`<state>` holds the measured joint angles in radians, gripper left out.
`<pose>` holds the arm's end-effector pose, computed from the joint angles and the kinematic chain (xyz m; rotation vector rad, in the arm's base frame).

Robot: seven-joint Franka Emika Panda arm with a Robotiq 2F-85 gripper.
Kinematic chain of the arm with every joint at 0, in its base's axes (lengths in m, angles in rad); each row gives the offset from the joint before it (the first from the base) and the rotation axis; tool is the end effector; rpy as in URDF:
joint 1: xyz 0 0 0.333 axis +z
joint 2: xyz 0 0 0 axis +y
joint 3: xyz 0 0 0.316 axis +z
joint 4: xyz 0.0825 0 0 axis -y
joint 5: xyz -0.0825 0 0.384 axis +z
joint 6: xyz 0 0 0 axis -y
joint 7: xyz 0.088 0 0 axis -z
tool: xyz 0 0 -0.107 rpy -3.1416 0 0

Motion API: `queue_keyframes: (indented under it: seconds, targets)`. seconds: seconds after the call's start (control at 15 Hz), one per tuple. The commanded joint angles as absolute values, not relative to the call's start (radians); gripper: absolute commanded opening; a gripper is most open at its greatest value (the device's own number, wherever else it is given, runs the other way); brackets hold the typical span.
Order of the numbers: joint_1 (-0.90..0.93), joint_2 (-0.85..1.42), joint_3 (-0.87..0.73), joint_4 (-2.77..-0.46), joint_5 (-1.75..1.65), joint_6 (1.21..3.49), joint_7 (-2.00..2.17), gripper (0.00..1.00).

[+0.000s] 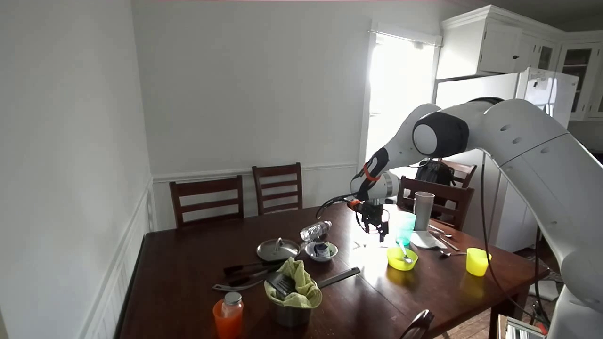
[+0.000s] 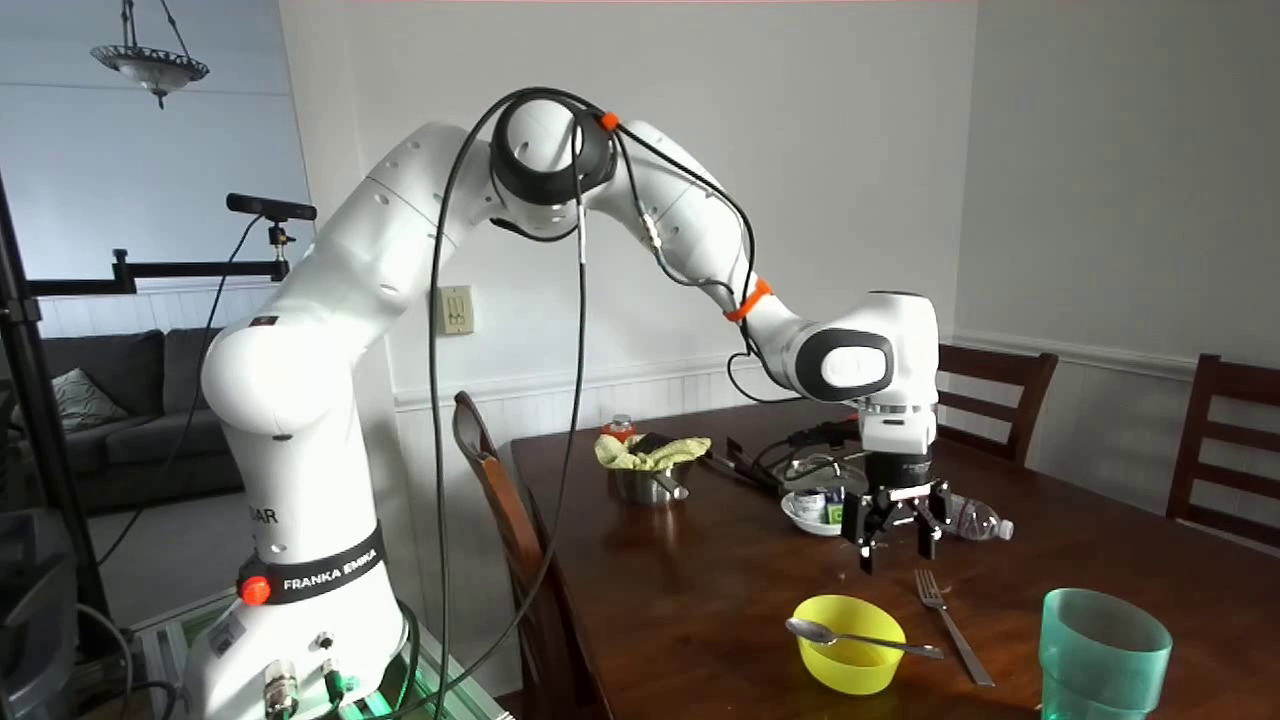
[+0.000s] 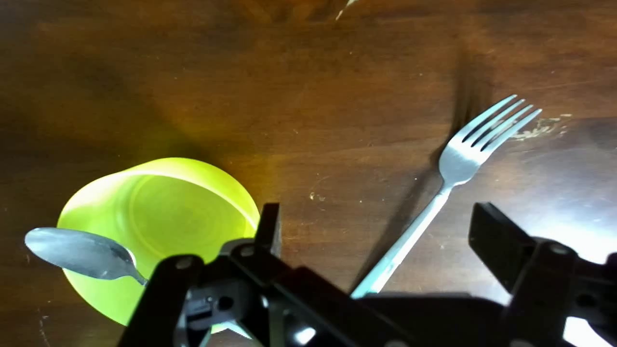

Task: Put the fork on the spoon on the yellow bowl

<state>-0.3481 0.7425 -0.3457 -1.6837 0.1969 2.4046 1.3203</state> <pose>0.5391 -0.4142 0.1896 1.5595 -2.6300 0.0885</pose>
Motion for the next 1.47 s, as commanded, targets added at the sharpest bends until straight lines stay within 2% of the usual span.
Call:
queue_keyframes:
  seconds: [0.0, 1.07, 1.13, 1.2, 1.4]
  targets:
    - [-0.346, 0.750, -0.349, -1.672, 0.202, 2.398, 1.317, 1.00]
    - [-0.421, 1.005, -0.323, -1.371, 0.260, 2.354, 1.492, 1.00]
    - [-0.423, 1.016, -0.322, -1.355, 0.262, 2.348, 1.495, 0.89]
    - [-0.424, 1.024, -0.322, -1.342, 0.262, 2.339, 1.504, 0.74]
    - [-0.428, 1.032, -0.321, -1.316, 0.261, 2.309, 1.526, 0.53]
